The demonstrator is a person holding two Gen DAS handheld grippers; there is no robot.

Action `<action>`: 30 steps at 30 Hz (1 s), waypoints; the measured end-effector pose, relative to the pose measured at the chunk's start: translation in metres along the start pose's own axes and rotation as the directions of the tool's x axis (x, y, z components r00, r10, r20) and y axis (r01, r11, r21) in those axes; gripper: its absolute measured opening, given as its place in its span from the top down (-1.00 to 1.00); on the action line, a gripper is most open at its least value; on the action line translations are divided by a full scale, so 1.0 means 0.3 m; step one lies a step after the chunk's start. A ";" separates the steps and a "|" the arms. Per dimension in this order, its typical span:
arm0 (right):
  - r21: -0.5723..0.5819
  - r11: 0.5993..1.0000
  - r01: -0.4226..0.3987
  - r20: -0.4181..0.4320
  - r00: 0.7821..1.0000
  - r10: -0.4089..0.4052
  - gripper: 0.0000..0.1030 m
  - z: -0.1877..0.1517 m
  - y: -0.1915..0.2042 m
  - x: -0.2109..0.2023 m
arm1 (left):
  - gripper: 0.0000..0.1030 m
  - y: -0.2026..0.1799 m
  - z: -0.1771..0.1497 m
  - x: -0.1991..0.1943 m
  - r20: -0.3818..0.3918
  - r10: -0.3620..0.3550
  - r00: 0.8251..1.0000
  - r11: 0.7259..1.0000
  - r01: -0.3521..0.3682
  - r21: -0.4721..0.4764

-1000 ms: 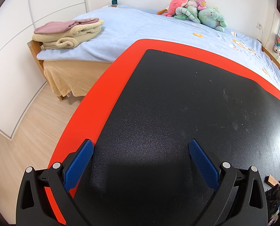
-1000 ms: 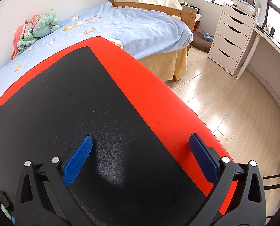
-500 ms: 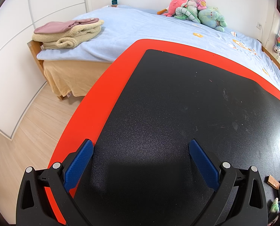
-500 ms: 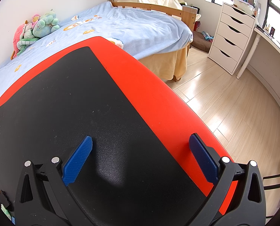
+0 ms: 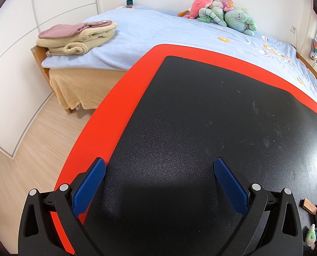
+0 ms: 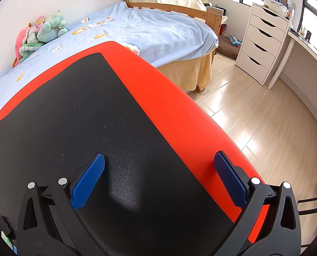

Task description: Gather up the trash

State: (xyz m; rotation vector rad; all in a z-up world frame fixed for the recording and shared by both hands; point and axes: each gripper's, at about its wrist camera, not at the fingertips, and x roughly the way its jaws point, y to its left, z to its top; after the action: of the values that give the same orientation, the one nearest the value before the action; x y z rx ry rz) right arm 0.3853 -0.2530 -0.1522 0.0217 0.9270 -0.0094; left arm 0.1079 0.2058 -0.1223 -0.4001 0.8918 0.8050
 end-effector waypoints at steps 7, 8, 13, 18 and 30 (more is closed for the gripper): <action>0.001 1.000 -0.001 0.000 1.000 0.001 -0.95 0.000 0.001 0.000 | -0.90 0.000 0.000 0.000 0.000 0.001 1.000 1.000 -0.001 0.001; 0.001 1.000 0.000 0.000 1.000 0.000 -0.95 0.000 0.003 0.000 | -0.90 -0.001 0.001 0.002 0.000 0.001 1.000 1.000 -0.001 0.001; -0.059 0.997 -0.040 -0.018 0.999 0.039 -0.95 -0.013 0.025 -0.023 | -0.90 0.001 -0.013 -0.016 0.000 -0.028 1.000 0.998 0.028 0.055; -0.202 0.970 -0.135 0.080 0.985 0.154 -0.95 -0.080 0.071 -0.263 | -0.90 0.003 -0.054 -0.183 0.084 -0.132 0.988 0.980 0.118 0.158; -0.445 0.818 -0.363 0.022 0.909 0.415 -0.95 -0.366 0.158 -0.797 | -0.90 -0.012 -0.233 -0.631 0.094 -0.408 0.908 0.847 0.338 0.411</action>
State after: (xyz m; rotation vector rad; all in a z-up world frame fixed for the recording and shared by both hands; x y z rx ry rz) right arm 0.1548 -0.2034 -0.0262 -0.2017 0.7742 0.5771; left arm 0.0036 0.0750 -0.0093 -0.1402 0.7493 0.2829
